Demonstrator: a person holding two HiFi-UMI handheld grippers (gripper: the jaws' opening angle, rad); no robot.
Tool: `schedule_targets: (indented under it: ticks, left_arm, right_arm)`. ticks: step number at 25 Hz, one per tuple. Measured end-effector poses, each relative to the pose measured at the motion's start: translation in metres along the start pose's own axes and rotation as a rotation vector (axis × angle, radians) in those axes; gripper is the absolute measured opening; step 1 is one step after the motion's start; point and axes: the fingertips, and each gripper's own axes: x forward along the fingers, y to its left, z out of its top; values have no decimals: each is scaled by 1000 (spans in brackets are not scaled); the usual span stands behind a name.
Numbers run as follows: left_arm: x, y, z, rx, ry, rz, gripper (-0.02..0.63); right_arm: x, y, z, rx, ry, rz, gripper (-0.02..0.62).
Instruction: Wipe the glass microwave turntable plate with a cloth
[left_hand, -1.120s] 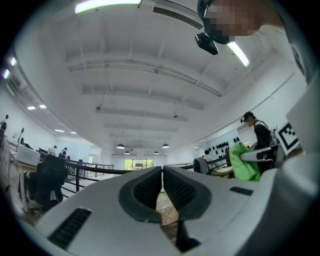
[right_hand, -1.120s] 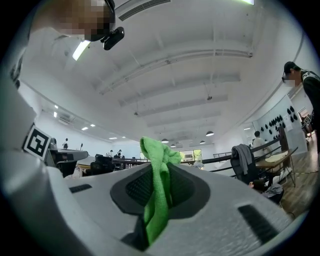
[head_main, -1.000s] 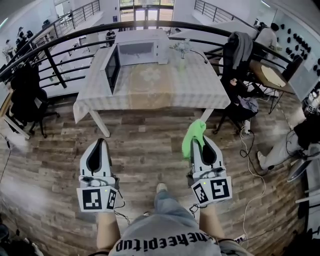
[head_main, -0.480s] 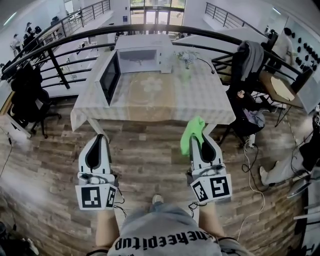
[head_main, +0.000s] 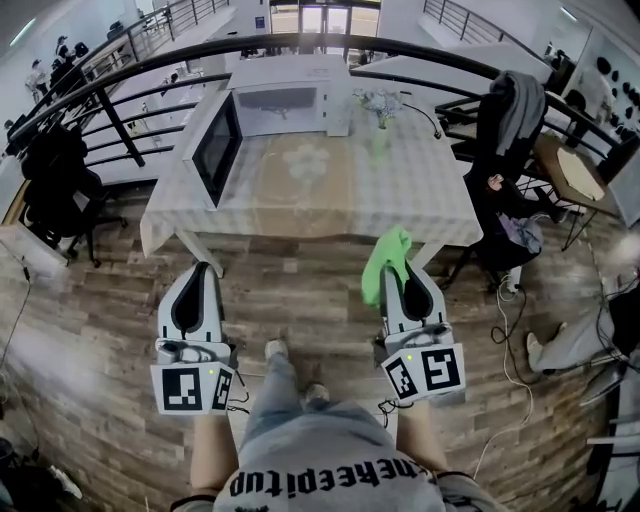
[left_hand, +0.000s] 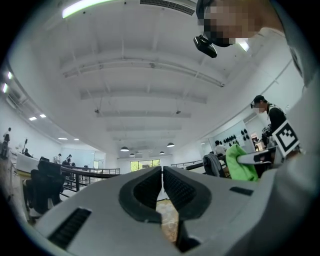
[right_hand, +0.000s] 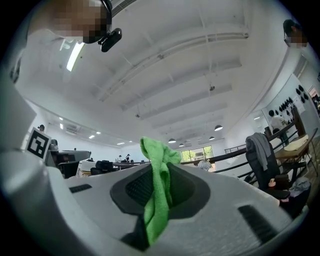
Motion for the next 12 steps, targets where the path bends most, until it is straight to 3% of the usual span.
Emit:
schedule_targets:
  ticks: [12]
  left_arm:
    - [78, 24, -23, -12, -10, -35, 12]
  right_arm:
    - [73, -21, -12, -6, 5, -29, 54]
